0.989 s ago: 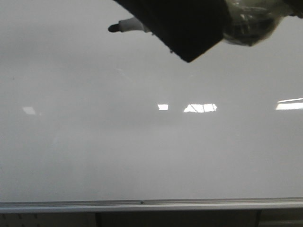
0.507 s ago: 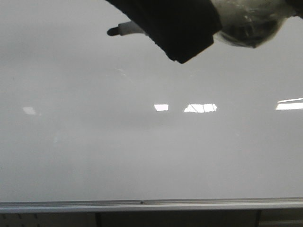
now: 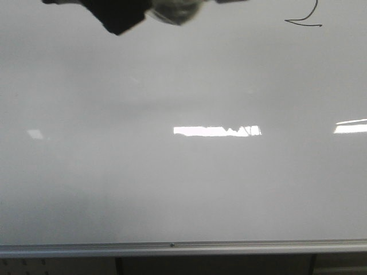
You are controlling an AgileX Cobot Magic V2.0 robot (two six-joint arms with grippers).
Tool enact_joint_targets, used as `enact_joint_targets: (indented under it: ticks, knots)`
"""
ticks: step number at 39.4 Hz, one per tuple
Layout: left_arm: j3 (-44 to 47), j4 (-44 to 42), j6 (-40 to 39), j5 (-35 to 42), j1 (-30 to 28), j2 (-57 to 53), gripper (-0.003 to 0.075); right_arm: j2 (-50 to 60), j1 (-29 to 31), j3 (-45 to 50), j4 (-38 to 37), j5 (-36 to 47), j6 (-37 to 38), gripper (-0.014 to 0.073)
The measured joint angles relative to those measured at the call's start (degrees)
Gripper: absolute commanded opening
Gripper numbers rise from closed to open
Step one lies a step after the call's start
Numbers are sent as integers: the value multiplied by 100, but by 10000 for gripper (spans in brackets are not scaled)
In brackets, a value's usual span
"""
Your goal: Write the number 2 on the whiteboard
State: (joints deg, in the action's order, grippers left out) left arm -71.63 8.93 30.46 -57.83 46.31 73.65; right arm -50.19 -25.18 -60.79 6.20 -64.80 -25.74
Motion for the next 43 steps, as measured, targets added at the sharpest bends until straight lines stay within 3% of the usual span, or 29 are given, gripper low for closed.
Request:
enact_joint_targets:
  ticks: [6,13,23,30,43]
  knots:
    - [4,-250,-620,36,-962,-327,10,266,500,479,-10,292,209,489]
    - [456,-281,-995,504,-2246,-681,10,405,639,993,-10,567,271,489]
    - [1484,171,-1244,2380,-3727,-686,10,405,639,1157,24,721,274,489]
    - [1851,733,-1263,3849,-4145,-151,10,405,639,1157,59,785,283,489]
    - [1877,1196,-1268,5961,-4179,794,12,405,639,1157,120,818,283,489]
